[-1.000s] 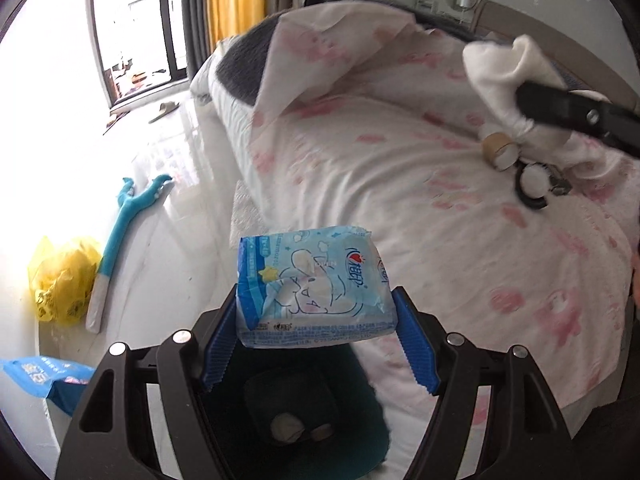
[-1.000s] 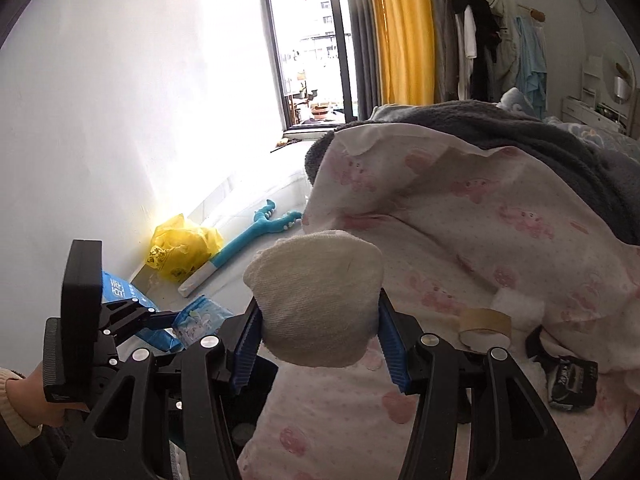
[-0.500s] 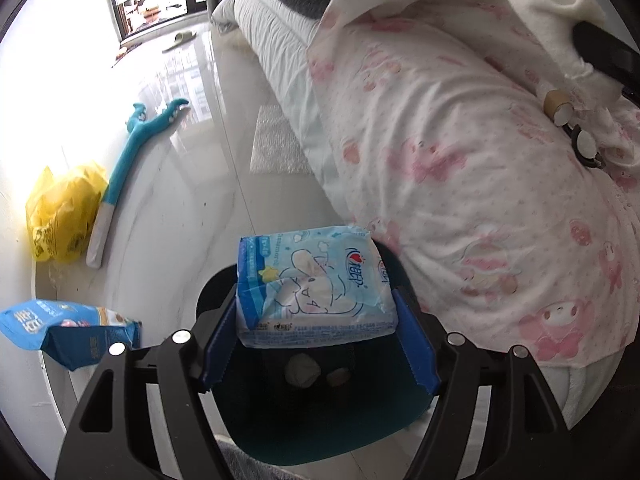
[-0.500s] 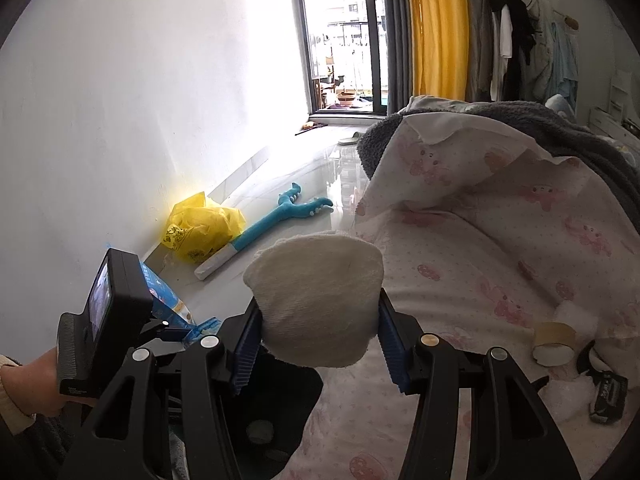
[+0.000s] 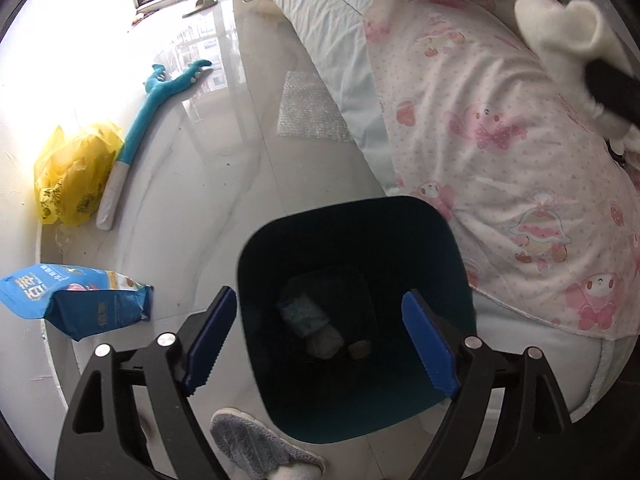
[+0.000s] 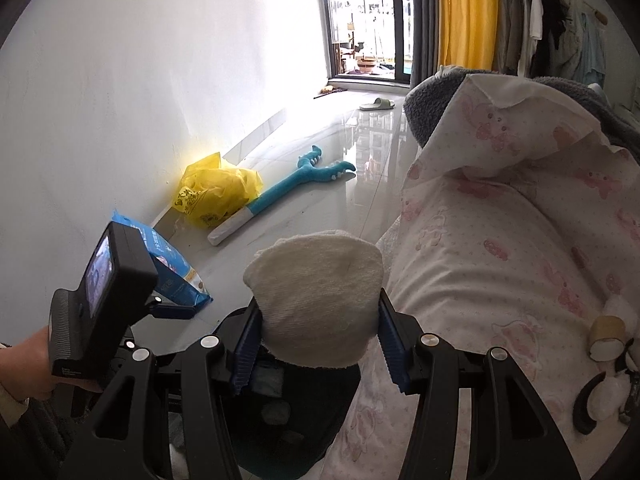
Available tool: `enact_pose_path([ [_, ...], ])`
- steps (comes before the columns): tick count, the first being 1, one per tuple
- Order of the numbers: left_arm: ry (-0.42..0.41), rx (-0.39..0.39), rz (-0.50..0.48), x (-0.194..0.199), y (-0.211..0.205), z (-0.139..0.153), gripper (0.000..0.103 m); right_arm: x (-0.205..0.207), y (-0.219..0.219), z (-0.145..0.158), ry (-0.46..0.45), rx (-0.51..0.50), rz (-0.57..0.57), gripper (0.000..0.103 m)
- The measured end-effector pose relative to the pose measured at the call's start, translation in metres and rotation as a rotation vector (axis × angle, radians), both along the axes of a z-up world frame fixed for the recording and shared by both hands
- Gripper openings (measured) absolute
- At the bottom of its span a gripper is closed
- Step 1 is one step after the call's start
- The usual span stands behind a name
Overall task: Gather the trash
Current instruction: 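Lower the right tool over the bin and release the tissue ball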
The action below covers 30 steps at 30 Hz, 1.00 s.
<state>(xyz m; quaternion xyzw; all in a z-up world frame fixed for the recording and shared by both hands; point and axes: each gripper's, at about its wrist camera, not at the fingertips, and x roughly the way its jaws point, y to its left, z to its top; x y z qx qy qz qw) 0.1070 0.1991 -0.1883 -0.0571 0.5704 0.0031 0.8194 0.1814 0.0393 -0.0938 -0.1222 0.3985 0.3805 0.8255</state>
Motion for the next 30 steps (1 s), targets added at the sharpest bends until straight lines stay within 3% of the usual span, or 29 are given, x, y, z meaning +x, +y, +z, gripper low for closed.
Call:
enact_pose_path([
  [3,-0.023,0.033,0.007,-0.002,0.007,0.004,0.088,0.000,0.009,-0.011,0.029,-0.031,0.007,0.054],
  [20,-0.241,0.011,0.112,-0.013,0.048,0.054,0.088,-0.014,0.055,-0.075,0.166,-0.171,0.085,0.054],
  [30,-0.427,0.016,0.107,-0.018,0.046,0.096,0.078,-0.020,0.064,-0.102,0.232,-0.227,0.113,0.055],
])
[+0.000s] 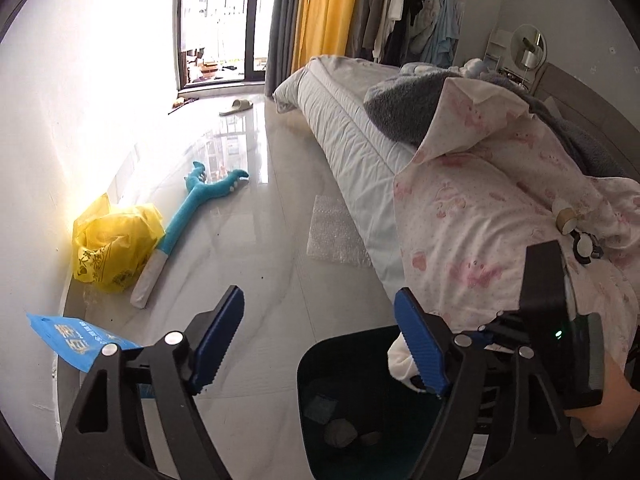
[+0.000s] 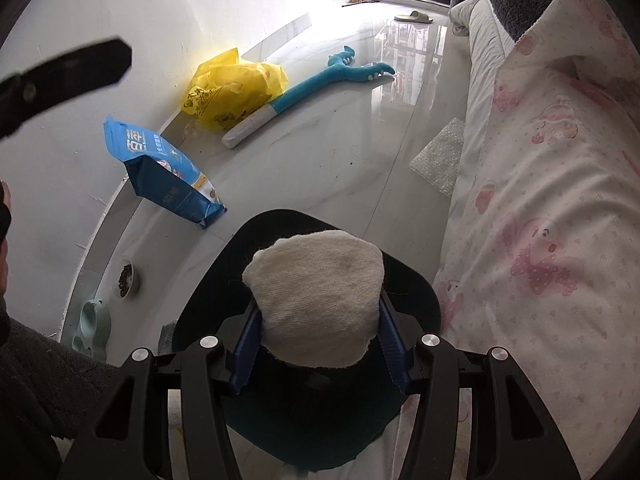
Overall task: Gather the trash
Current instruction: 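Lower the right tool over the bin and release the tissue ball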
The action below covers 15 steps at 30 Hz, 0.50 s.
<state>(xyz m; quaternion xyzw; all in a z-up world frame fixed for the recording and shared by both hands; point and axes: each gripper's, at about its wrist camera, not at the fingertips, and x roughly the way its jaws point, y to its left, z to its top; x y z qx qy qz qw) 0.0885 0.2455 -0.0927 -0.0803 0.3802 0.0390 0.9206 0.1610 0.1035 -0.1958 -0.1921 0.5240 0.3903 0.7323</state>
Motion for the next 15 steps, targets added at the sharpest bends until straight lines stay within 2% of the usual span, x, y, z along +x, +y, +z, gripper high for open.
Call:
enact_pose_path([
  [2,-0.025,0.006,-0.006,-0.002,-0.002,0.006,0.075,-0.003,0.004,-0.009,0.018,-0.012,0.003,0.055],
  [9,-0.089,0.029,-0.030,-0.003,-0.013,0.025,0.074,-0.008,0.007,-0.021,0.042,-0.033,0.035,0.057],
  [15,-0.139,0.023,-0.049,-0.003,-0.024,0.039,0.074,-0.012,0.003,-0.022,0.061,-0.037,0.045,0.067],
])
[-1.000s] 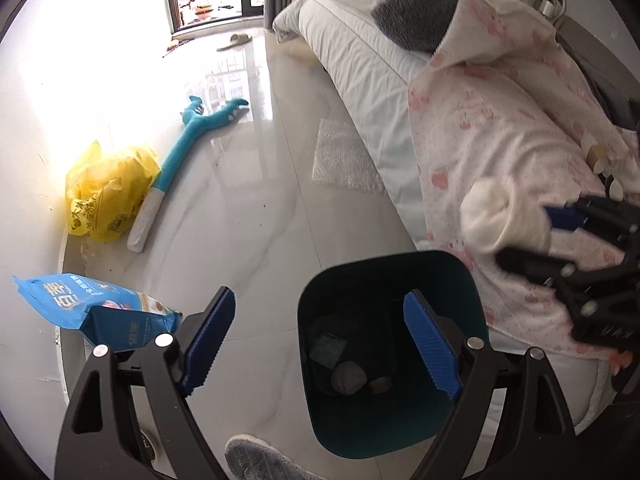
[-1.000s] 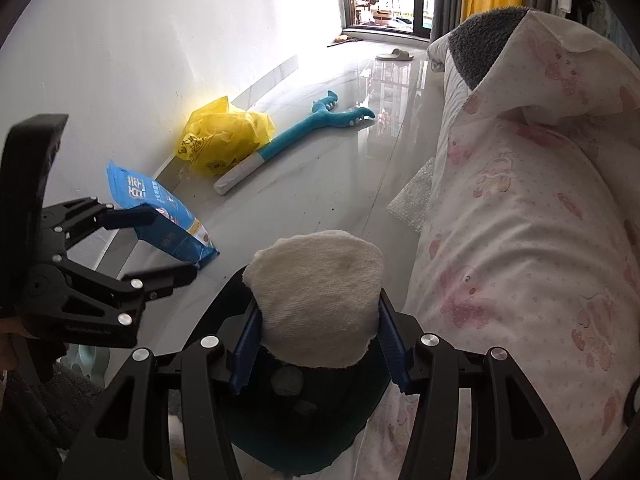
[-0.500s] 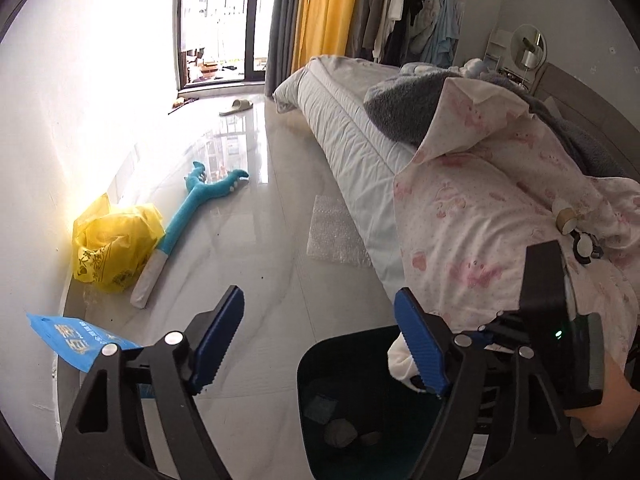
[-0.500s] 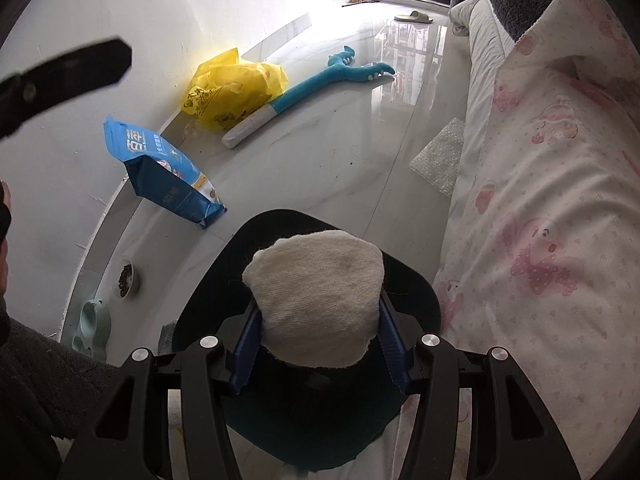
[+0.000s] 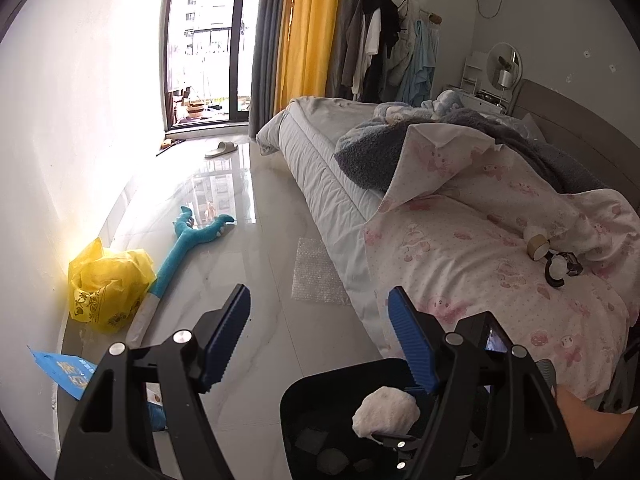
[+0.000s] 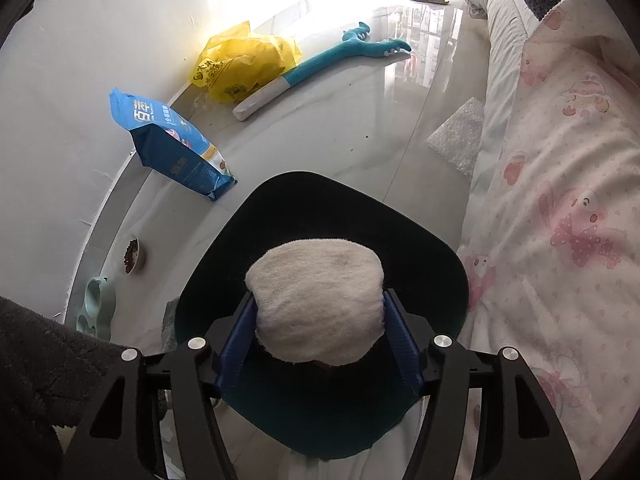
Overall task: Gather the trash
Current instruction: 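Lower the right tool over the bin and release the tissue ball, then move both open tools back toward the remaining items on the bed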
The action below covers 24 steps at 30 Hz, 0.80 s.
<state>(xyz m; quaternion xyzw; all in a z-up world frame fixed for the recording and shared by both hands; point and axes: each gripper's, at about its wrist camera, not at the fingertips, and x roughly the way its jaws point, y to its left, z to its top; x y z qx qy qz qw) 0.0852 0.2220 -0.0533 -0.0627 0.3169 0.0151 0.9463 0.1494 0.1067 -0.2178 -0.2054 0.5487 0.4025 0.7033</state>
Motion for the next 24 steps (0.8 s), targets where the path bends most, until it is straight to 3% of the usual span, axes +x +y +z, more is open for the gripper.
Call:
enact_pose_path([
  [3,-0.023,0.000,-0.003,0.002,-0.005,0.006,0.074,-0.001,-0.005,0.005,-0.009,0.013,0.001,0.073],
  [14,-0.095,0.003,-0.021,0.006,-0.033,0.028,0.074,-0.001,-0.038,0.052,-0.114,0.144,-0.003,0.073],
  [24,-0.177,-0.009,-0.065,0.013,-0.071,0.045,0.078,0.017,-0.093,0.097,-0.237,0.255,-0.103,0.075],
])
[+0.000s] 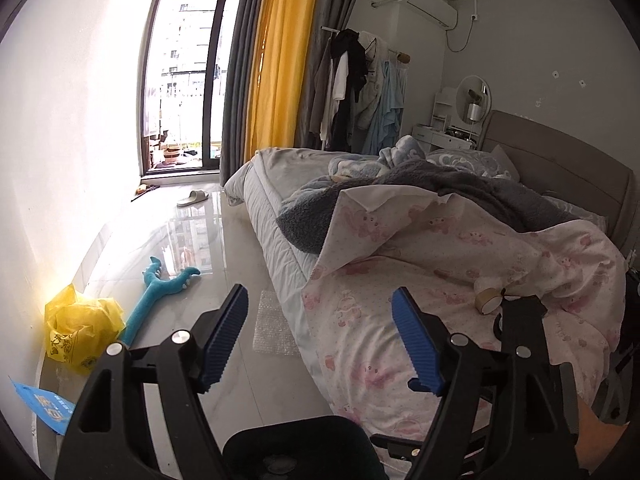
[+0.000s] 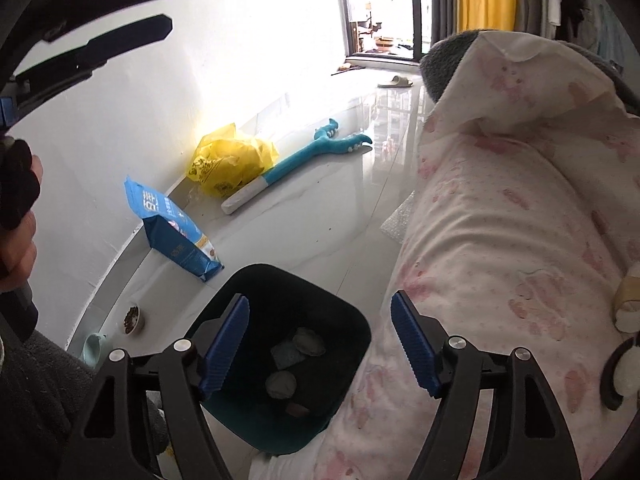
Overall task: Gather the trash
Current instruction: 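Move both open tools back toward the remaining items on the bed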
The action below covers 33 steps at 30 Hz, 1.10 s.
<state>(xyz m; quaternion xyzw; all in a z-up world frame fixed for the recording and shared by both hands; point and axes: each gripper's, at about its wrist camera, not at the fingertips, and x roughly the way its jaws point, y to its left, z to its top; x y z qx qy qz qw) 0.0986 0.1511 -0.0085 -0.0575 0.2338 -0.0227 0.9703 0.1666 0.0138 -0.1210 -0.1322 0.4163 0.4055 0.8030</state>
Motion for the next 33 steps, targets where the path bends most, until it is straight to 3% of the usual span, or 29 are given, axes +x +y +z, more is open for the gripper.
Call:
enact_pose_path([
  [7,0.000,0.012,-0.052,0.011,-0.028,-0.003,0.083,0.024,-0.048,0.023,-0.063,0.048,-0.114,0.076],
  [14,-0.006,0.012,-0.124,0.022,-0.056,-0.003,0.092,0.044,-0.105,0.039,-0.138,0.045,-0.299,0.078],
  [20,0.005,0.001,-0.207,0.028,-0.083,-0.007,0.094,0.061,-0.152,0.042,-0.143,0.049,-0.452,0.079],
  [23,0.007,-0.001,-0.232,0.033,-0.095,-0.009,0.095,0.067,-0.179,0.045,-0.148,0.058,-0.523,0.086],
  [33,0.039,-0.005,-0.300,0.051,-0.125,-0.019,0.096,0.075,-0.236,0.046,-0.161,0.052,-0.647,0.091],
])
